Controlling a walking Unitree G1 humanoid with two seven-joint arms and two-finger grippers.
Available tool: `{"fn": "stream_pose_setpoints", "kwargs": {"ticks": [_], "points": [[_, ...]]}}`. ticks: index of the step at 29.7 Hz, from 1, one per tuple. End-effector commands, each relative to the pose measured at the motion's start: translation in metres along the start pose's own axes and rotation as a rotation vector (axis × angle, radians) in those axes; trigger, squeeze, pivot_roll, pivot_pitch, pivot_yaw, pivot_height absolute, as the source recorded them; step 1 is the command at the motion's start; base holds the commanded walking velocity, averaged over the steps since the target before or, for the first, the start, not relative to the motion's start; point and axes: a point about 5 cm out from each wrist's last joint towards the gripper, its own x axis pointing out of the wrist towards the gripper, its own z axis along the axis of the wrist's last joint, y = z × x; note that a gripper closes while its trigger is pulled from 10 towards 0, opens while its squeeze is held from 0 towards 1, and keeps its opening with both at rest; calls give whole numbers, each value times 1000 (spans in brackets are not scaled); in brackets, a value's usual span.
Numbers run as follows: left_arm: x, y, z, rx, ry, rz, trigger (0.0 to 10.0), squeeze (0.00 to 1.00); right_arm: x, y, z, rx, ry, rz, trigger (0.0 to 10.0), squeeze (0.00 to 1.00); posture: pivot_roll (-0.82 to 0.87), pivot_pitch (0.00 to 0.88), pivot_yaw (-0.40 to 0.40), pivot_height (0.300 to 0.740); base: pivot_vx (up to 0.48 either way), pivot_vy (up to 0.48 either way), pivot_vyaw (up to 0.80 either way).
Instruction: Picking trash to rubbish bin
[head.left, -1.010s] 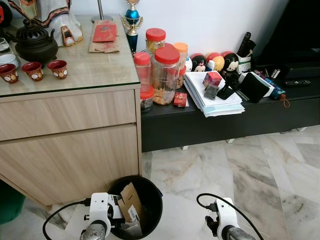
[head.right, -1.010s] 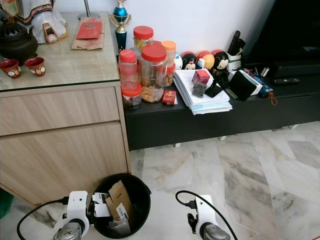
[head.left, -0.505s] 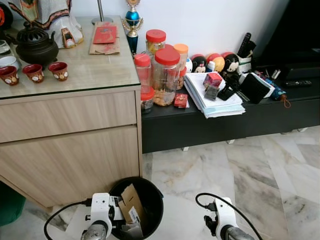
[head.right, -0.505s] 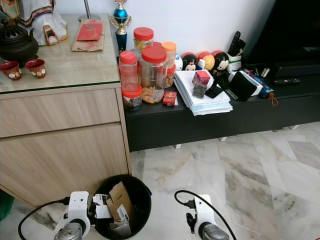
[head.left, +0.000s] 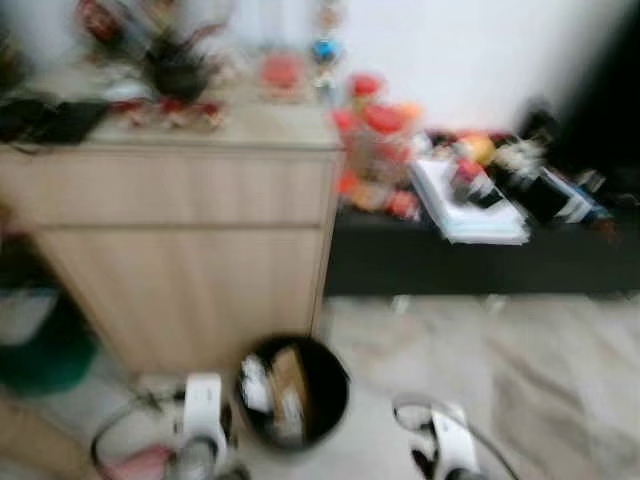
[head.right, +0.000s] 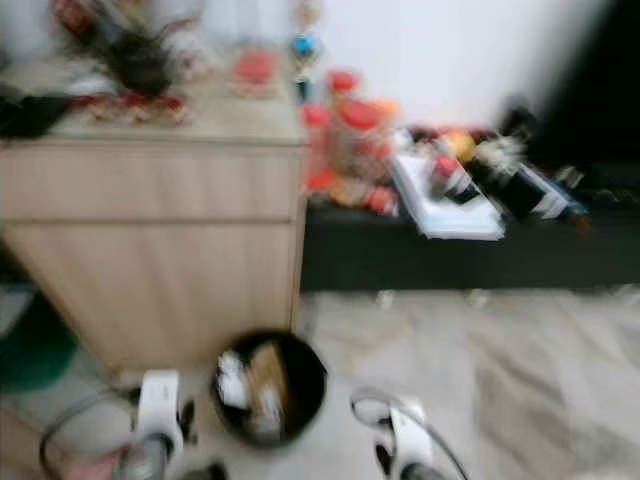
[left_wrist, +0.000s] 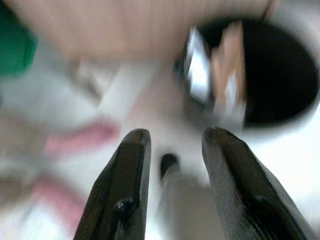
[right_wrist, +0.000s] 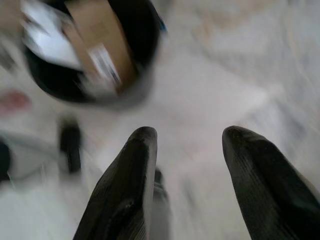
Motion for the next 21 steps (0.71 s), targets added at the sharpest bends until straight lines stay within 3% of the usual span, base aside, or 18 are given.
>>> {"fn": "stream_pose_setpoints", "kwargs": {"ticks": [1, 16, 21], "points": [[6, -4, 19, 12, -59, -15, 10000, 0, -2, -1, -11, 19, 33, -4, 10000, 0, 39, 40, -88, 740, -307, 0, 0], [6, -3, 19, 11, -58, -14, 10000, 0, -2, 0, -10, 33, 19, -1, 10000, 0, 37, 49, -88, 740, -307, 0, 0], [6, -2, 19, 18, -49, -4, 10000, 0, -2, -1, -9, 34, 17, -5, 10000, 0, 37, 69, -96, 740, 0, 0, 0]]}}
